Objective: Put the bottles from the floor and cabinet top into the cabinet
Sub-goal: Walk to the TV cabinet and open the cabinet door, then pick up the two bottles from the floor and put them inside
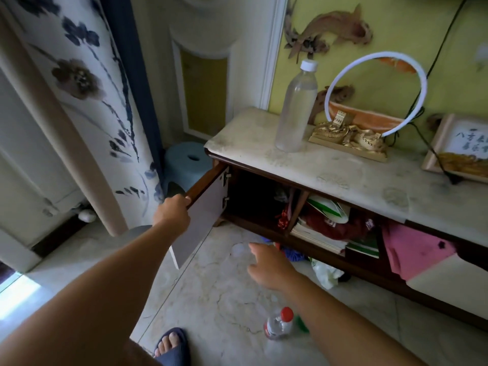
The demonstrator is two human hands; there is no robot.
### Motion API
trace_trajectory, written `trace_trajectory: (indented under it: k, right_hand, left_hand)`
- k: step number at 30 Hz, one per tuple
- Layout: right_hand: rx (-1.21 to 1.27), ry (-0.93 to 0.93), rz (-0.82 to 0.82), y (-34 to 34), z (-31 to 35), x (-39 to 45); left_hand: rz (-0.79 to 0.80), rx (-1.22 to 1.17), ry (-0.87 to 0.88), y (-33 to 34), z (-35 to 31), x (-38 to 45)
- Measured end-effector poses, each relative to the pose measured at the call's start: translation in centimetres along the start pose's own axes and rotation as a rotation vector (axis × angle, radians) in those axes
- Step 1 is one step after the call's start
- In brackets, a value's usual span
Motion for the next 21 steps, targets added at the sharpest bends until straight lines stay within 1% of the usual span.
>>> trace_trajectory:
  k: [3,6,9,11,13,14,17,19,21]
  right_hand:
    - [0.003,0.034,0.0,-0.4,-0.7,-0.6]
    - [-0.013,0.081,0.004,-0.9,-1.6,-1.1]
    - [0.037,0.095,-0.016,-1.5,-1.8,-1.9]
    - [0.09,0.081,-0.024,-1.6,-1.9,-2.4]
    - [0.119,0.062,-0.043,-1.7,-2.3,-2.7]
    - [0.136,0.055,-0.065,-1.8,-2.7,-2.9]
    - [0.183,0.038,-0.123,-2.2,-4.3,-3.8]
    - [0.189,0.03,-0.112,-2.0,-5.9,-4.2]
    - [0.198,0.028,-0.077,-1.7,-7.7,-4.3]
  left_hand:
    - [-0.047,0.179,0.009,0.1,0.4,-0.2]
    - [0.042,0.358,-0.029,1.1,-0.3,-0.3]
    - [0.113,0.349,-0.056,1.5,-0.8,-0.9]
    - [0.122,0.355,0.0,2.1,-1.6,-1.9]
    - [0.138,0.422,0.095,3.6,-3.3,-3.6]
    - [0.17,0.416,0.14,4.8,-4.5,-4.6]
    - [0.36,0.21,0.234,10.2,-7.5,-7.7]
    - [0.491,0.114,0.267,14.2,-8.7,-9.5]
    - [0.556,0.039,0.269,17.3,-9.0,-10.8]
Point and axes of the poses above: each hand's wrist, its own x-axis towards the middle knuckle, its own y-axis out of the palm, z = x × y, the point moved 5 cm from there along x, towards the middle knuckle, and after that the axes turned 8 degrees about z, right-handed, at the moved point
